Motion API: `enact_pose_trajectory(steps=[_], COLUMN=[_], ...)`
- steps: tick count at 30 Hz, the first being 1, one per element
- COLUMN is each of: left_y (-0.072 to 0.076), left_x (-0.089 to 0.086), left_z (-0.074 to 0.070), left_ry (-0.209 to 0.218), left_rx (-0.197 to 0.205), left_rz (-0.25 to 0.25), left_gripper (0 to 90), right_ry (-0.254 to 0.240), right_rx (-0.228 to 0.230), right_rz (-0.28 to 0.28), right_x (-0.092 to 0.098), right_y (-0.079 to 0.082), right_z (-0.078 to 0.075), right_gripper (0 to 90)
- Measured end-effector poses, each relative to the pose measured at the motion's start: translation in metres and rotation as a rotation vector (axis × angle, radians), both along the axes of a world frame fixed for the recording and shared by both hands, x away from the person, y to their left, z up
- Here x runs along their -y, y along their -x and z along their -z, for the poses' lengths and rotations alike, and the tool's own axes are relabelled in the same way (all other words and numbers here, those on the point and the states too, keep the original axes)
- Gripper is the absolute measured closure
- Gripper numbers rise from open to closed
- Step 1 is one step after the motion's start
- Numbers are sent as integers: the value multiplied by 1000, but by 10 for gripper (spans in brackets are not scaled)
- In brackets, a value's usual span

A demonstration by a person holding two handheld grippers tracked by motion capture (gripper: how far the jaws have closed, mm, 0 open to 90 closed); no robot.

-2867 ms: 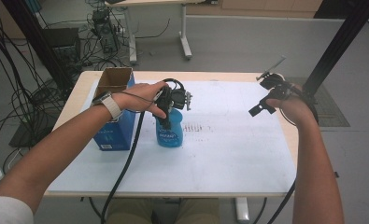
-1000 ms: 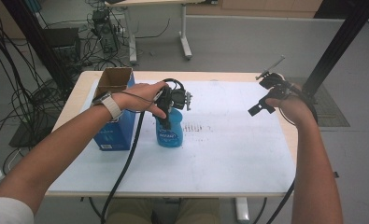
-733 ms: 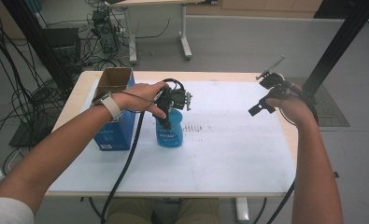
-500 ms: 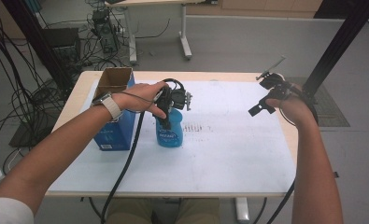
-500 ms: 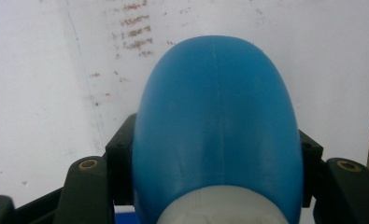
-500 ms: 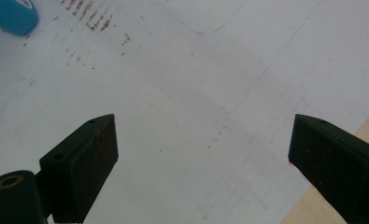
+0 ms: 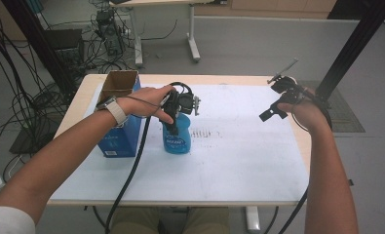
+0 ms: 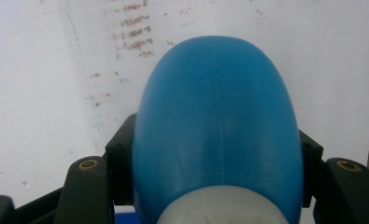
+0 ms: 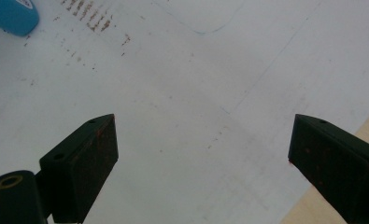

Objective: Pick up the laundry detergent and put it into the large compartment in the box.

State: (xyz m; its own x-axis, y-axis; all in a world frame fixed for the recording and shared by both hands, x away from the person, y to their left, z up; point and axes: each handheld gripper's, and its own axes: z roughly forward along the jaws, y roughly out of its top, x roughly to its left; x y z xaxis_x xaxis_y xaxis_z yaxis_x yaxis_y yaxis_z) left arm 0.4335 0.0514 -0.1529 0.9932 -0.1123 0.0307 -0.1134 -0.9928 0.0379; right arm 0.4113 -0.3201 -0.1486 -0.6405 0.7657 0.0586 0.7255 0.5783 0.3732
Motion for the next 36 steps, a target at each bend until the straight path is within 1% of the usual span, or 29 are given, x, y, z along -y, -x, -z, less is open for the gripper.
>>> enact_pose_trajectory(steps=[15,21,27,28,29,31,32,36], left_y=[0,0,0,0,-1,-1,-1,0], left_x=[1,-1,0,0,-2,-3,-5,-6], left_z=[0,0,-1,-1,-4,-5,-8,-11], left_ry=[-3,5,0,-2,8,12,20,22], left_rx=[3,-1,-6,-7,-13,-14,-17,-20], left_rz=[-1,-12,-22,-24,-34,-38,-42,-55], left_gripper=[381,381,382,381,381,381,381,382], right_ry=[-2,-2,-2,-3,-4,-4,-4,-8], right_rx=[-2,0,0,1,1,0,1,4], right_rz=[1,1,3,3,6,6,9,12], right_x=[0,1,2,2,3,4,5,6], right_y=[1,2,3,4,4,4,5,7], right_z=[0,-1,-1,-1,-1,-1,-2,-2], right_gripper=[82,82,83,82,82,83,82,82])
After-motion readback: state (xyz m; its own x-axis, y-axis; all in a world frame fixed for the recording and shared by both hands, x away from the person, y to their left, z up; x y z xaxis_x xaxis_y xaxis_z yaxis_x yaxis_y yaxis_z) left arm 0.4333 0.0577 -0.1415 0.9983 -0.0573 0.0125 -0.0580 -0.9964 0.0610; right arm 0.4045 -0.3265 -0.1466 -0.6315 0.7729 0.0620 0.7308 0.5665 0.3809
